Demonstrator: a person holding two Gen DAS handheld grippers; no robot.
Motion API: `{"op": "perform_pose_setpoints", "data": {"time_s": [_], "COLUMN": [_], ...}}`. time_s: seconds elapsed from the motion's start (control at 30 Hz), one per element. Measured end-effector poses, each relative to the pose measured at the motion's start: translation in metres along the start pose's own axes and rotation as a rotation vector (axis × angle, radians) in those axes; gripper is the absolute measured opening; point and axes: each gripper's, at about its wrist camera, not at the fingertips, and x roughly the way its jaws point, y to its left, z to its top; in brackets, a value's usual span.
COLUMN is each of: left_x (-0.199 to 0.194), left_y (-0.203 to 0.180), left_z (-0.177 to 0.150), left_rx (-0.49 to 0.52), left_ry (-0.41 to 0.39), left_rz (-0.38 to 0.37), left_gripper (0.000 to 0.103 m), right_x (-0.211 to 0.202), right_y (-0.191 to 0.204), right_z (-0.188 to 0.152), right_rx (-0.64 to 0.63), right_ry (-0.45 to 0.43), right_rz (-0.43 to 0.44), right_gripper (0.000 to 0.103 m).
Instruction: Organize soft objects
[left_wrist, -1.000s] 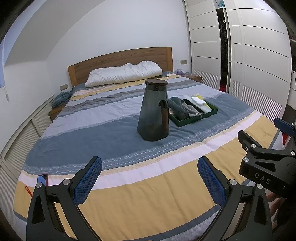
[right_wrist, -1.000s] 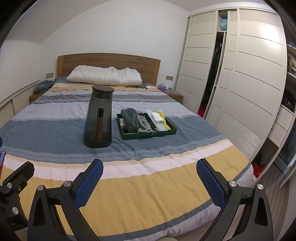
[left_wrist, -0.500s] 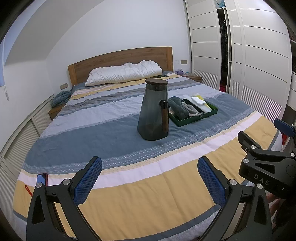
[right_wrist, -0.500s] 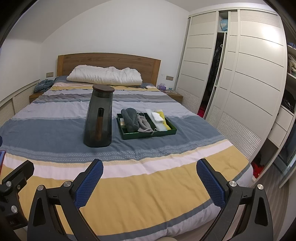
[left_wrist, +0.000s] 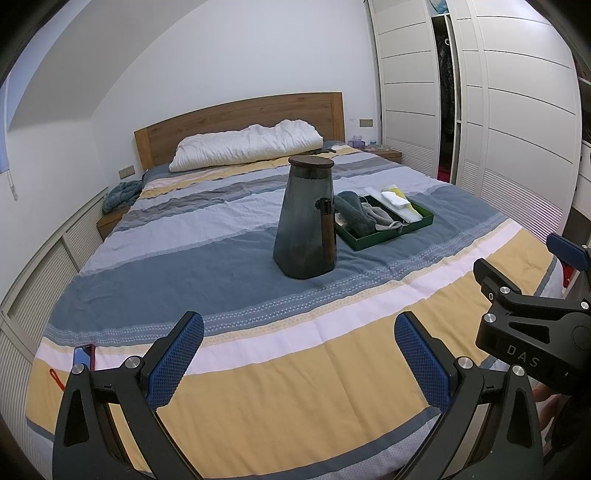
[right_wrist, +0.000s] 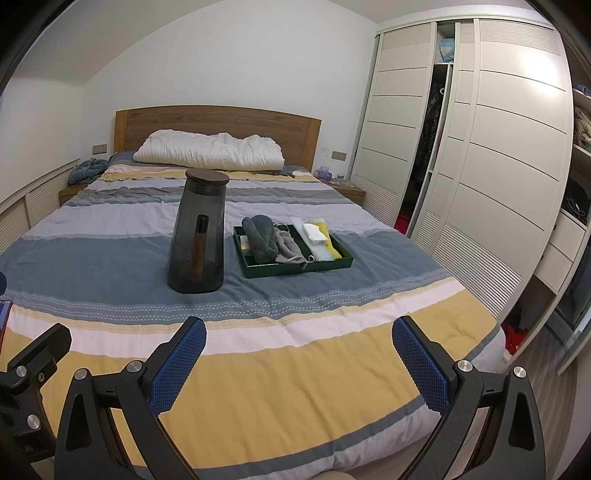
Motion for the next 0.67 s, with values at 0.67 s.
{"op": "perform_pose_setpoints", "data": {"time_s": [0.67], "left_x": [-0.0032], "left_y": [0.0000], "left_z": [-0.0020], "left_rx": [0.002], "left_ry": [-0.001], "left_rz": [-0.008], "left_gripper": [0.101], "right_x": [-0.0021], "right_y": [0.0017], "right_z": [0.0004], "right_rx": [-0.001], "right_ry": [-0.005], "right_rz": [0.001], "right_gripper": [0.103]}}
